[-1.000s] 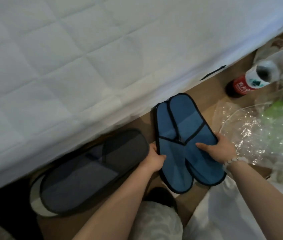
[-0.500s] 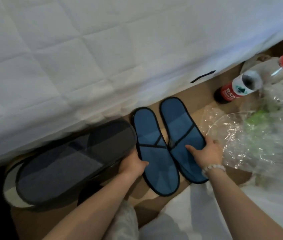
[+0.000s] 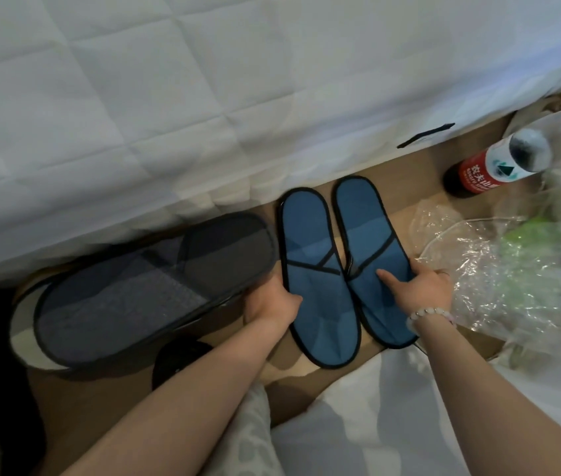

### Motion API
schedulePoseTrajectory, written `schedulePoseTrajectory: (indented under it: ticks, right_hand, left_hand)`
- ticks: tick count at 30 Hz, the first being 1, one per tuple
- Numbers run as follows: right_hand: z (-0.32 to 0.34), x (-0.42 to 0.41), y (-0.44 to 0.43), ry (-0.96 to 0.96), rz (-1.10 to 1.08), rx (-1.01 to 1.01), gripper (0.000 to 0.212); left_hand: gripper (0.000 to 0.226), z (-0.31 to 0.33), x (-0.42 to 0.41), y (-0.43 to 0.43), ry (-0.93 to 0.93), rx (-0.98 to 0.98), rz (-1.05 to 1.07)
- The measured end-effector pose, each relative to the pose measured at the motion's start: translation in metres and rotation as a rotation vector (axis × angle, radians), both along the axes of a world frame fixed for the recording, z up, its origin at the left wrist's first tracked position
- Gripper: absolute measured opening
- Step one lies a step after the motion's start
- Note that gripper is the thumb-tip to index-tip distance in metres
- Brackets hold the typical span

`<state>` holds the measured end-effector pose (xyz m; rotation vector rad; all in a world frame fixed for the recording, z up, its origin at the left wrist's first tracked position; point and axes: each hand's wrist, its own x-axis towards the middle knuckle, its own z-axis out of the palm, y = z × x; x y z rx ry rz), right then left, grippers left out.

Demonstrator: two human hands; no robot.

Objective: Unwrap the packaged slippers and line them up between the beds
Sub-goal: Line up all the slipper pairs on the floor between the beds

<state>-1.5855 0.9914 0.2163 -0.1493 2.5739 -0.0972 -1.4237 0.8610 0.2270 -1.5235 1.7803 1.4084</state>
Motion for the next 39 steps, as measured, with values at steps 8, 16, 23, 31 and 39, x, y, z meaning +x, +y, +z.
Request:
schedulePoseTrajectory:
  ticks: [8, 16, 23, 31, 39]
  right_hand:
    - [0.001, 0.007, -0.006, 0.017, 0.006, -0.031, 0.065]
    - [0.001, 0.001, -0.013, -0.013, 0.069, 0.06, 0.061]
    - [0.003, 0.001, -0.018, -0.023, 0.101, 0.127, 0.058]
    - [0.002, 0.006, -0.019, -0.01, 0.097, 0.147, 0.061]
    - [0.016, 0.01, -0.023, 0.028, 0.006, 0.064, 0.078]
  left_hand:
    - [0.036, -0.004, 0.004, 0.005, -0.02, -0.091, -0.006]
    - [0.045, -0.011, 0.005, 0.011, -0.012, -0.114, 0.011]
    - [0.046, -0.016, 0.005, 0.015, -0.014, -0.143, -0.005]
    - [0.042, -0.022, 0.007, 0.014, 0.006, -0.125, -0.071]
    - [0.043, 0.001, 0.003, 0.011, 0.053, -0.162, -0.169]
